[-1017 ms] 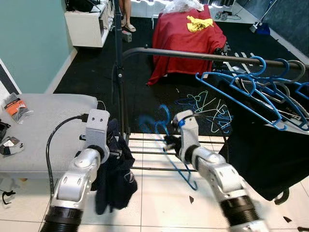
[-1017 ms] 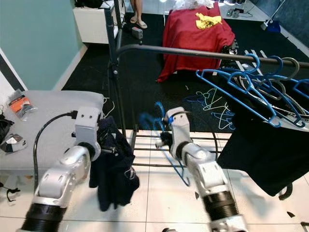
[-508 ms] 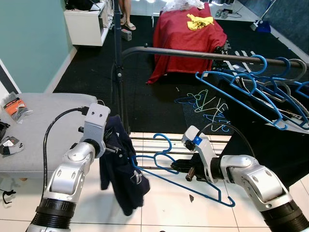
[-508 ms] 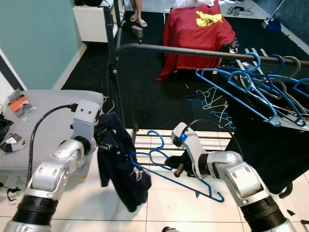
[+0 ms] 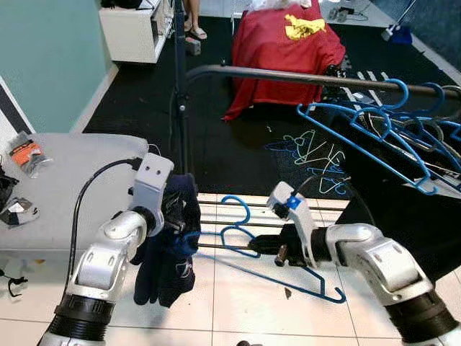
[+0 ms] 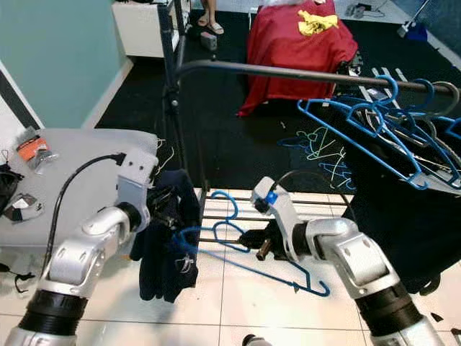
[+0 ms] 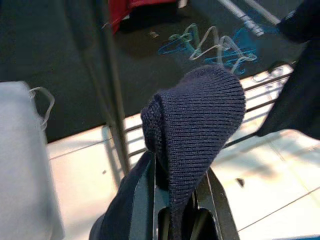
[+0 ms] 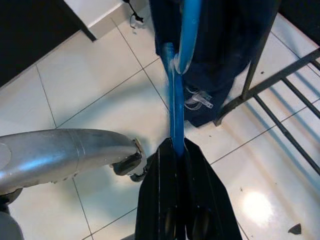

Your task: Hang hanger

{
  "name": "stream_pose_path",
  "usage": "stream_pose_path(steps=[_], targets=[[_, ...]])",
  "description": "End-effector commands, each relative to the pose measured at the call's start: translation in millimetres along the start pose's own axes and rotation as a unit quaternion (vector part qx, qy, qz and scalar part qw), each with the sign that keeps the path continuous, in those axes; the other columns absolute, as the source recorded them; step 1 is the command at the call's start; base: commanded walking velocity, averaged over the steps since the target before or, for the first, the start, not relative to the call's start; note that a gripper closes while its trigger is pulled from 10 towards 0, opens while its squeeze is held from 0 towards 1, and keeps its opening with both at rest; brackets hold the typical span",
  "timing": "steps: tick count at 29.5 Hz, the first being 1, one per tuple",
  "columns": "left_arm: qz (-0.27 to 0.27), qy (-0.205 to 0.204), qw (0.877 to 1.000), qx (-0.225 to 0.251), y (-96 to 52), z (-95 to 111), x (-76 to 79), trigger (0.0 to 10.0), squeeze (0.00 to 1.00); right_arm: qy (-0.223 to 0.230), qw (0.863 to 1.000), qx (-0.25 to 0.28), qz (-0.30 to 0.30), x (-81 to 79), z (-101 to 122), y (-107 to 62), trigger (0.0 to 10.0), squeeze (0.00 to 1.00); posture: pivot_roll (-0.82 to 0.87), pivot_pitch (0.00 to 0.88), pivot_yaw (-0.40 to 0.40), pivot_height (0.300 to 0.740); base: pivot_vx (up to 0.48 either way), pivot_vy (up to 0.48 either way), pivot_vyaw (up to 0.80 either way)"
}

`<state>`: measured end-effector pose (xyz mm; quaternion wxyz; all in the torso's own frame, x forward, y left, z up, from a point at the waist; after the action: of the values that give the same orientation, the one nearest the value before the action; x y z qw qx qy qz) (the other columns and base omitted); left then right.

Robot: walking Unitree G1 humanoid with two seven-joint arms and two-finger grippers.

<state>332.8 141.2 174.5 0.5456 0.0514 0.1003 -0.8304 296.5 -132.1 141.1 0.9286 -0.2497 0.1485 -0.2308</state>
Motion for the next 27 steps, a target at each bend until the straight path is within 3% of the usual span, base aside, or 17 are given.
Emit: stream_pose_path(steps=[1, 7, 11, 17, 19, 21, 24, 27], targets=[[-0.024, 0.005, 0.999, 0.032, 0.5, 15.8, 6.6, 10.0, 0.0, -0.013, 1.0, -0.005, 0.01, -2.2, -0.8, 4.3, 10.0, 0.0, -0.04, 0.201, -0.036, 0.74, 0.0, 0.0, 0.0], [-0.063, 0.021, 0.996, 0.05, -1.6, 30.2, 11.9, 10.0, 0.0, -0.058, 0.998, -0.021, -0.003, 2.9, 0.1, 8.7, 10.0, 0.0, -0.04, 0.2, -0.046, 0.74, 0.0, 0.0, 0.0], [-0.057, 0.042, 0.997, 0.039, -1.8, 26.2, 9.5, 10.0, 0.0, -0.056, 0.998, 0.001, 0.009, 0.2, 7.7, 3.6, 10.0, 0.0, -0.04, 0.2, -0.046, 0.74, 0.0, 0.0, 0.0], [-0.034, 0.049, 0.998, 0.022, -0.8, 18.9, 3.6, 10.0, 0.0, -0.048, 0.996, 0.04, 0.056, -11.3, 21.2, -12.3, 10.0, 0.0, -0.04, 0.196, -0.047, 0.74, 0.0, 0.0, 0.0], [-0.034, 0.049, 0.998, 0.022, -0.8, 18.9, 3.6, 10.0, 0.0, -0.048, 0.996, 0.04, 0.056, -11.3, 21.2, -12.3, 10.0, 0.0, -0.04, 0.196, -0.047, 0.74, 0.0, 0.0, 0.0], [-0.039, 0.051, 0.998, 0.017, 0.2, 15.3, 5.6, 10.0, 0.0, -0.047, 0.995, 0.035, 0.079, -14.9, 18.6, -30.7, 10.0, 0.0, -0.04, 0.178, -0.035, 0.74, 0.0, 0.0, 0.0], [-0.044, 0.049, 0.998, 0.018, 1.0, 15.5, 7.5, 10.0, 0.0, -0.046, 0.995, 0.026, 0.089, -15.0, 15.2, -40.6, 10.0, 0.0, -0.04, 0.173, -0.034, 0.74, 0.0, 0.0, 0.0], [-0.045, 0.048, 0.998, 0.018, 1.2, 15.8, 7.5, 10.0, 0.0, -0.046, 0.995, 0.024, 0.091, -14.7, 14.6, -42.0, 10.0, 0.0, -0.04, 0.173, -0.034, 0.74, 0.0, 0.0, 0.0]])
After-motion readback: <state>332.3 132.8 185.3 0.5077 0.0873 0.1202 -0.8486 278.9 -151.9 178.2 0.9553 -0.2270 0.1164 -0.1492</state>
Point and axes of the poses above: a point about 5 cm out from each wrist's last joint towards the gripper, its own y axis pointing out of the wrist towards the gripper, its own z axis along the axis of the wrist's last joint, x = y × z, the point moved 1 cm from there along y, pointing out of the wrist towards the gripper, and after that the axes turned 4 degrees about y, right-handed, at the moved point
